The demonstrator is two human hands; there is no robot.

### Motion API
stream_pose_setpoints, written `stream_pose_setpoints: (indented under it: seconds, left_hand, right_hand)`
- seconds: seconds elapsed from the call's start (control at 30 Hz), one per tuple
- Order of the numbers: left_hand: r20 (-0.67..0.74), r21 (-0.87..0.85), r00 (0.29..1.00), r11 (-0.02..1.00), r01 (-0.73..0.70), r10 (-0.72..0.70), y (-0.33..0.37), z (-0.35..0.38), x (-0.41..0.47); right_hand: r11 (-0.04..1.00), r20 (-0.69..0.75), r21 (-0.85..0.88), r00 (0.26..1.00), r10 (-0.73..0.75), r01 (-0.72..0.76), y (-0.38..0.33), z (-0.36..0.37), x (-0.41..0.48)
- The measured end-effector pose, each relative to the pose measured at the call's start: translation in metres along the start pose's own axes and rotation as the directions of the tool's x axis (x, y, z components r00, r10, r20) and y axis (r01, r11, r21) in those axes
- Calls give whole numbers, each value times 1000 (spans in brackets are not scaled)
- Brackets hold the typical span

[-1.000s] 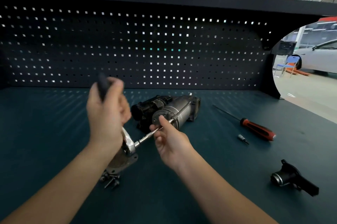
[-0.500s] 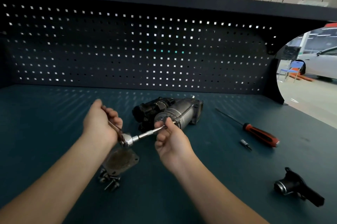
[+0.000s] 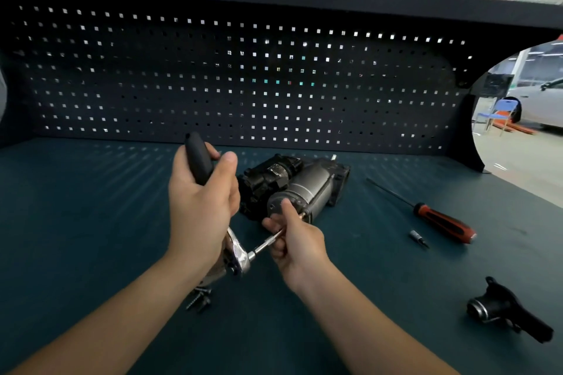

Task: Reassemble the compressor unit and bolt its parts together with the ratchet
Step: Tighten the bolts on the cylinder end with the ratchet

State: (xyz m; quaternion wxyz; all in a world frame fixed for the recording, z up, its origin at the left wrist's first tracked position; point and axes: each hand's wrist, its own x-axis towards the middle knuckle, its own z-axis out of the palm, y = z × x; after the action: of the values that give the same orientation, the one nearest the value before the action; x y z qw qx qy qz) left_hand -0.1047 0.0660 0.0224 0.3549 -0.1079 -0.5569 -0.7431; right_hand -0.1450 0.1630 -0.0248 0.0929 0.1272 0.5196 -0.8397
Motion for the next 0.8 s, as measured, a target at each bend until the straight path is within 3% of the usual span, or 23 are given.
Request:
stream_pose_setpoints:
  seconds: [0.1, 0.17, 0.2, 0.23, 0.27, 0.3, 0.4, 0.5, 0.63, 0.73, 0.8]
  left_hand:
    - [-16, -7, 1000, 1000, 11, -11, -1, -3, 4]
    - [-5, -10, 1000, 1000, 28, -28, 0, -3, 3]
    - [6, -16, 999, 999, 37, -37, 0, -3, 3]
    - [22, -28, 999, 998, 48, -48, 1, -2, 3]
    - [44, -47, 997, 997, 66, -64, 2, -2, 3]
    - [76, -70, 994, 993, 90, -85, 4, -3, 4]
    - [188, -119, 974, 982, 146, -122, 9, -4, 2]
    - [269, -100, 958, 986, 135, -104, 12, -3, -5]
    - [383, -48, 922, 996, 75, -51, 12, 3, -21]
    - [481, -6, 876, 999, 40, -32, 11, 5, -29]
    - [557, 109, 830, 988, -110, 31, 10, 6, -37]
  right_hand:
    - [953, 76, -301, 997, -16, 39, -14, -9, 5]
    - [799, 54, -570, 979, -198, 193, -25, -26, 12]
    - [670, 37, -679, 925, -378, 301, -31, -38, 17]
    - [517, 48, -755, 820, -571, 404, -35, -51, 21]
    - [395, 95, -782, 718, -689, 483, -39, -62, 24]
    - [276, 188, -802, 663, -724, 529, -41, -70, 26]
    - [-43, 551, -784, 663, -506, 619, -41, -84, 38]
    - [-308, 689, -725, 654, -313, 616, -40, -76, 50]
    - [-454, 727, -656, 666, -167, 603, -56, -70, 66]
    - [-550, 749, -610, 641, -167, 570, -65, -70, 72]
    - [-547, 772, -597, 606, -192, 587, -63, -69, 75]
